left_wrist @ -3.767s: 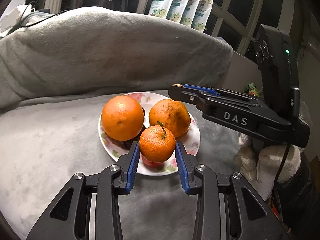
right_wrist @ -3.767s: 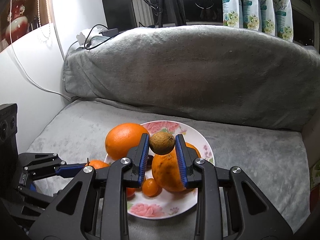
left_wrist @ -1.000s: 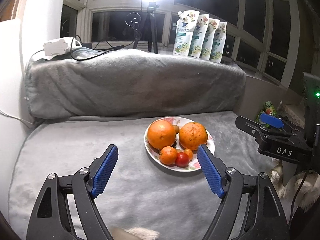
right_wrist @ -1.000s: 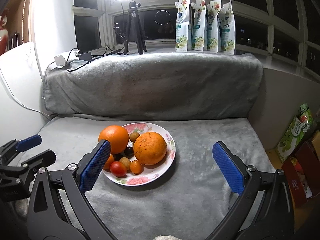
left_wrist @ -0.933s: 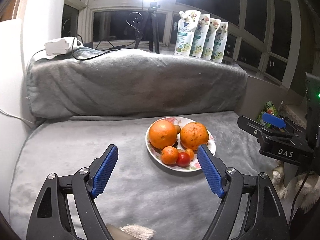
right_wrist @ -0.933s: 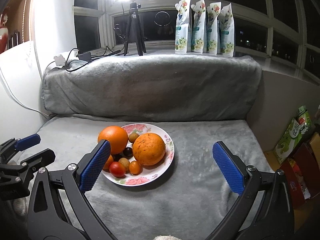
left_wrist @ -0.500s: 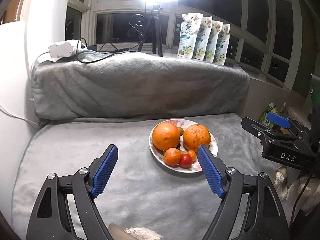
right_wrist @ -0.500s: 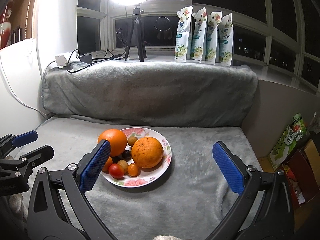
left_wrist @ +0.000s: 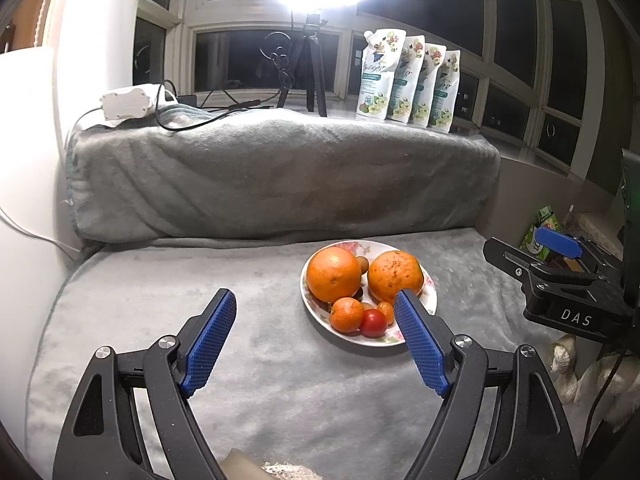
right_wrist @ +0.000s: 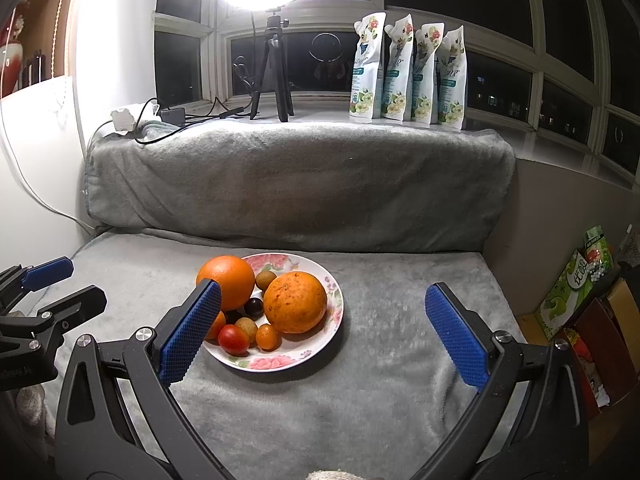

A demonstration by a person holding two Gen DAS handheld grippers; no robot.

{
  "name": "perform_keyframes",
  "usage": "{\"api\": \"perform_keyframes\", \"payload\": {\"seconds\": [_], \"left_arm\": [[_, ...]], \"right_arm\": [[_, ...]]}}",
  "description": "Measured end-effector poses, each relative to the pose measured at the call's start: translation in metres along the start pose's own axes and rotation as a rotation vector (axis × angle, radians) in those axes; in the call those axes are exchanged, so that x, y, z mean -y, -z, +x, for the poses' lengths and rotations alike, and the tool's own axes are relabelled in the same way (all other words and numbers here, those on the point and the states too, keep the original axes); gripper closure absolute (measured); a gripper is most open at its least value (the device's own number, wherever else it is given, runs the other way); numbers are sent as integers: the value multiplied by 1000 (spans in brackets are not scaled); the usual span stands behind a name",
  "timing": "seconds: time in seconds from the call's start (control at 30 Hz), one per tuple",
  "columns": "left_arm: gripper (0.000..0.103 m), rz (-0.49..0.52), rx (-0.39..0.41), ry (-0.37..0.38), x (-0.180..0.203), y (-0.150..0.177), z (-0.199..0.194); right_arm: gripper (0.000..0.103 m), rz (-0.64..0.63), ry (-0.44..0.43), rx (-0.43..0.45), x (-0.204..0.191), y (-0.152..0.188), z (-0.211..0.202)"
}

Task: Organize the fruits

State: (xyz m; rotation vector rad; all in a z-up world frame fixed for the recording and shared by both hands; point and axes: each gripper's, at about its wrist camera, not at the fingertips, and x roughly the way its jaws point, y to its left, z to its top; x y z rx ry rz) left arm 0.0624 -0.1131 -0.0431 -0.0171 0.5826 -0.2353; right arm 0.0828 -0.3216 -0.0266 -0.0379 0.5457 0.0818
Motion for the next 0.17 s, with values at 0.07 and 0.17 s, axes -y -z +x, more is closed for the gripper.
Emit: {"api": "perform_keyframes", "payload": {"seconds": [0.07, 0.17], "left_arm": [[21, 5, 9, -4, 1, 0, -2], [21, 5, 9, -5, 1, 1, -3]], "right_arm": [[0, 1, 3, -1, 0, 0, 0], [0, 5, 3, -4, 1, 2, 0]]}}
